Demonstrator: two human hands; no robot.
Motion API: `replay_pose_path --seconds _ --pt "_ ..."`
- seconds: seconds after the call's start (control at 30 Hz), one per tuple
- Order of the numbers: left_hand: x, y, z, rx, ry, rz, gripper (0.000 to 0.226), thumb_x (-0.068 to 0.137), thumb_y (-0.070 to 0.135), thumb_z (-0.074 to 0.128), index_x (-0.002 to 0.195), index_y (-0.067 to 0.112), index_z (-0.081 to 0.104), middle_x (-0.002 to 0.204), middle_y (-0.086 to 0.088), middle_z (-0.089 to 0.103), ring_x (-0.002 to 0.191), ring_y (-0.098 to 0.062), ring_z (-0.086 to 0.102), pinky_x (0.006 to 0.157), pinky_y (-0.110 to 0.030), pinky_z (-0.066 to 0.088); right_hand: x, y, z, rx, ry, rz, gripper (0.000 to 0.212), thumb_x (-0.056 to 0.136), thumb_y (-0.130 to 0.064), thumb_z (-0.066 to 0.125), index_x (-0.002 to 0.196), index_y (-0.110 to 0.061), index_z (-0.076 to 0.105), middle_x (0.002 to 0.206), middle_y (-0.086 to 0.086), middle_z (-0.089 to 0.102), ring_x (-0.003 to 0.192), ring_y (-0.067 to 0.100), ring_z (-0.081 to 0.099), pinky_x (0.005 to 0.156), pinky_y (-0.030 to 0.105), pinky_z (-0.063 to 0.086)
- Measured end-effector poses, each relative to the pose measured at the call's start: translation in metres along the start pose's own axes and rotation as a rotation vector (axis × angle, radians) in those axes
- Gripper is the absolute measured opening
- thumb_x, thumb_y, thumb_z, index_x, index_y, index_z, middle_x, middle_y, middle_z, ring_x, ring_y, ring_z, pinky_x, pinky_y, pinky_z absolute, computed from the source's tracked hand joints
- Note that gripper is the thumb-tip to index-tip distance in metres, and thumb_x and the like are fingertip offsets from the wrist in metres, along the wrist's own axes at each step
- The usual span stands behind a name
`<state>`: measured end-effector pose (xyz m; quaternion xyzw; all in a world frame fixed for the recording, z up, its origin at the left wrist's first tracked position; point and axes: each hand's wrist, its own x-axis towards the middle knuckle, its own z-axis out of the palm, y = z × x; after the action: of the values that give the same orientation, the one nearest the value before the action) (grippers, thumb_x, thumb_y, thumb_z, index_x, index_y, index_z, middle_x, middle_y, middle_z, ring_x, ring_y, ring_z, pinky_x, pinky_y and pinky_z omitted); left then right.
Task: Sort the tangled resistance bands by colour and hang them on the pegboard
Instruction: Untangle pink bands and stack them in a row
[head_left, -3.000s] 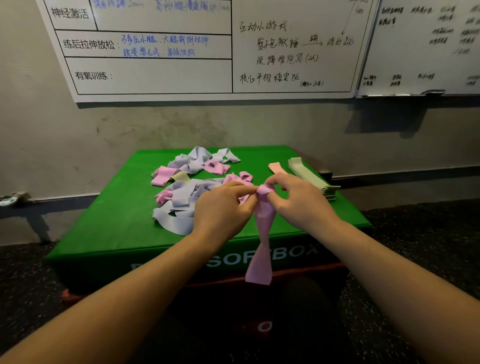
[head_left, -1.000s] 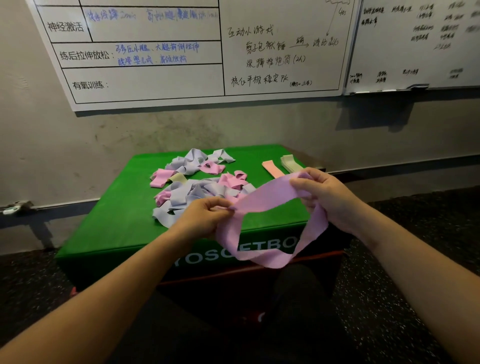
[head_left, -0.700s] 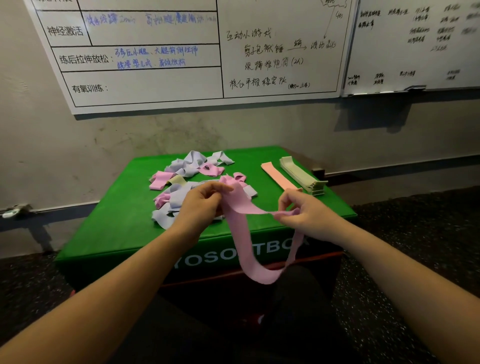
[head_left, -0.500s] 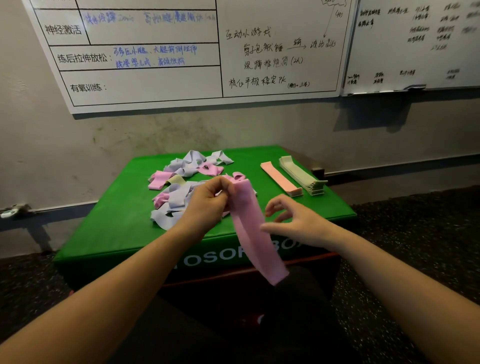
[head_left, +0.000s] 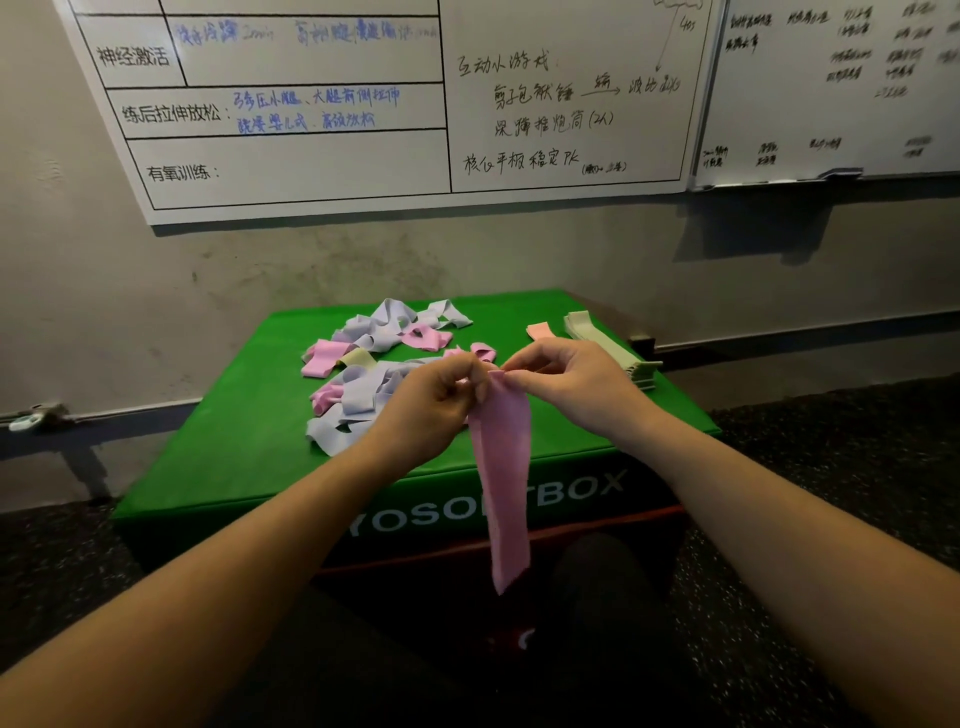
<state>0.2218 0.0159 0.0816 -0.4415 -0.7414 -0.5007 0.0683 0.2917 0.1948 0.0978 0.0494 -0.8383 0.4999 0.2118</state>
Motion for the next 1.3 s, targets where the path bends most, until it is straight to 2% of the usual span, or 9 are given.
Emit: replay_pose_path --seconds 0.13,0.27,0.5,0.63,0.77,0.9,1.1,1.17,1.3 --pt "-0.005 0.004 -0.003 -0.334 -0.029 -0.143 0.042 0.094 -0.012 0.047 0.112 0.026 0.052 0.103 -0.013 0.070 0.087 -0.022 0.069 0.078 -0.039 0.058 0.007 -0.002 0.000 -0.023 0.001 -0.037 0.006 0.086 -0.010 0.074 0.092 -0.010 0.076 0.079 -0.004 0.071 0.071 0.000 0.061 0.070 0.013 0.048" --pt "-0.007 0.001 0.003 -0.478 -0.049 -0.261 0.032 0.099 0.016 0.052 0.130 0.020 0.045 0.116 -0.020 0.067 0.101 -0.027 0.069 0.084 -0.036 0.058 0.018 -0.002 -0.001 0.042 -0.026 -0.074 0.012 0.087 -0.006 0.071 0.086 -0.019 0.072 0.081 -0.003 0.071 0.075 0.005 0.063 0.074 0.018 0.050" --pt "0.013 -0.018 0.020 -0.545 0.022 -0.323 0.021 0.101 0.005 0.048 0.118 0.011 0.061 0.092 0.005 0.075 0.084 -0.006 0.072 0.073 -0.019 0.054 0.041 0.005 0.007 0.135 0.033 -0.078 0.015 0.088 -0.005 0.070 0.088 -0.019 0.069 0.079 0.002 0.067 0.067 0.000 0.057 0.062 0.011 0.044" --pt "0.038 -0.030 0.024 -0.605 0.081 -0.374 0.022 0.102 0.006 0.047 0.114 0.016 0.063 0.104 -0.001 0.071 0.096 -0.013 0.067 0.084 -0.028 0.055 0.051 0.029 0.015 0.256 0.053 0.044 0.027 0.087 -0.015 0.073 0.107 -0.026 0.059 0.091 0.003 0.066 0.074 0.006 0.063 0.063 0.020 0.051" --pt "0.072 -0.046 0.030 -0.737 0.120 -0.486 0.016 0.102 0.009 0.047 0.105 0.017 0.061 0.095 -0.005 0.071 0.083 -0.017 0.067 0.071 -0.032 0.056 0.050 0.068 0.022 0.296 -0.018 0.200 0.035 0.084 -0.018 0.074 0.113 -0.022 0.056 0.103 0.009 0.070 0.088 0.012 0.067 0.069 0.020 0.052" --pt "0.105 -0.060 0.040 -0.746 0.159 -0.553 0.016 0.103 0.009 0.044 0.105 0.018 0.056 0.093 -0.007 0.069 0.076 -0.016 0.067 0.067 -0.032 0.056 0.050 0.106 0.020 0.180 -0.101 0.312 0.016 0.092 -0.013 0.067 0.108 -0.014 0.063 0.095 0.003 0.072 0.086 0.013 0.067 0.072 0.022 0.053" --pt "0.153 -0.099 0.061 -0.740 0.203 -0.631 0.013 0.102 0.007 0.045 0.112 0.013 0.051 0.109 -0.016 0.067 0.089 -0.024 0.068 0.083 -0.043 0.057 0.060 0.156 0.016 0.192 -0.050 0.449 0.012 0.099 -0.016 0.056 0.110 -0.019 0.059 0.108 0.012 0.070 0.098 0.021 0.066 0.087 0.036 0.053" --pt "0.171 -0.116 0.071 -0.729 0.240 -0.656 0.013 0.101 0.005 0.043 0.110 0.011 0.051 0.107 -0.018 0.065 0.092 -0.027 0.066 0.080 -0.041 0.057 0.062 0.171 0.011 0.191 -0.061 0.499 0.023 0.097 -0.010 0.056 0.118 -0.018 0.053 0.105 0.013 0.070 0.092 0.021 0.068 0.078 0.033 0.055" --pt "0.205 -0.159 0.095 -0.658 0.282 -0.740 0.023 0.096 -0.002 0.039 0.113 0.009 0.050 0.101 -0.021 0.061 0.097 -0.035 0.066 0.081 -0.048 0.056 0.067 0.207 0.005 0.068 -0.051 0.529 0.034 0.094 -0.006 0.056 0.124 -0.019 0.045 0.097 0.018 0.070 0.079 0.024 0.063 0.078 0.049 0.053"
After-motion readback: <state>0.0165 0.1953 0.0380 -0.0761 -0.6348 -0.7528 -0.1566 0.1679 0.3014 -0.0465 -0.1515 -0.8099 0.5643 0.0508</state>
